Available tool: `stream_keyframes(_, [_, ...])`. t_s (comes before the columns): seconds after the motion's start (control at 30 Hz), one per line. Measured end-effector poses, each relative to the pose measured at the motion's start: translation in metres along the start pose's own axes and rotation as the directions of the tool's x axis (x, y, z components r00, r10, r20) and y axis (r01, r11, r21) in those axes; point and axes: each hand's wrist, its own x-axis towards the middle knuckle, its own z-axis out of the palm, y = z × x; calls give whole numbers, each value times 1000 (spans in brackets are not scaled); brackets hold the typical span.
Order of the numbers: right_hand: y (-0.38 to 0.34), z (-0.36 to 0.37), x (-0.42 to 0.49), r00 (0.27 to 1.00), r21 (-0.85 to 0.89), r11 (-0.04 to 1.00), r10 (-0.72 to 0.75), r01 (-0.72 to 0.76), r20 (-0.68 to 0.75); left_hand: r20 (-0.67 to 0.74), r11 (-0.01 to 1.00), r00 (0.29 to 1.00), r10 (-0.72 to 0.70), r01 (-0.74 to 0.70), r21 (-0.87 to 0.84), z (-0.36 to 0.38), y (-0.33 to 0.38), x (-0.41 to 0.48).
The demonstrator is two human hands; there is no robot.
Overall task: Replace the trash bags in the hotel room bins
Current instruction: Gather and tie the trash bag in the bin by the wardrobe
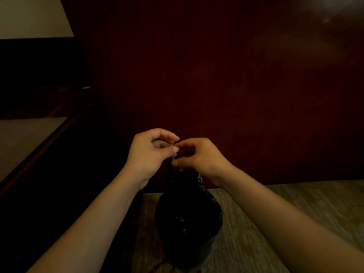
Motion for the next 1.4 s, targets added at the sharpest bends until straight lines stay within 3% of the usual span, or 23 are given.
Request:
stream_keyframes(0.17, [-2, -6, 3, 982, 36, 999, -18, 26, -189, -71, 997, 995, 71, -72, -8, -4, -14, -2])
stream_keyframes(0.23, [-6, -11, 3, 983, 85, 996, -17, 33, -181, 63, 995, 997, -36, 41, -94, -1, -28, -5])
stream_keyframes(0.3, [-8, -12, 1, 988, 29, 999, -23, 28, -152, 198, 983, 973, -117, 142, -115, 9, -38, -10])
stream_keyframes(0.4, [-8, -17, -1, 978, -24, 999, -40, 36, -202, 229, 991, 971, -68, 93, -99, 20, -40, -15])
stream_keyframes(0.6, [-18, -25, -3, 980, -50, 998, -43, 34, -192, 148, 994, 989, -17, 1, 110, 24, -46, -12])
stream_keyframes(0.73, [-20, -48, 1, 944, 32, 994, -88, 104, -319, 184, 959, 983, 6, -58, 276, 16, -68, -16])
stream_keyframes(0.87, [-14, -48, 2, 949, 52, 995, -61, 81, -309, 223, 936, 975, -14, -66, 346, 13, -76, -10])
stream_keyframes(1.07, [-11, -43, 2, 963, 32, 997, -56, 66, -262, 158, 996, 987, 36, -49, 80, 34, -50, -4])
stream_keyframes(1.17, [-13, -50, -2, 962, 54, 995, -64, 81, -264, 116, 996, 993, -23, 32, -78, 42, -47, -4])
stream_keyframes(1.23, [-13, -57, -5, 955, -174, 982, -121, 75, -272, 47, 989, 995, -93, 98, -108, 45, -48, -3])
stream_keyframes(1.3, [-17, -58, -10, 950, -488, 867, -231, 103, -210, -11, 991, 991, -133, 133, -32, 48, -47, 0])
stream_keyframes(1.33, [-20, -55, -11, 945, -571, 807, -287, 152, -155, 11, 991, 991, -134, 134, 30, 47, -44, 0])
stream_keyframes(1.4, [-24, -46, -10, 929, -612, 748, -366, 258, -55, 195, 986, 967, -165, 160, 40, 47, -37, 2])
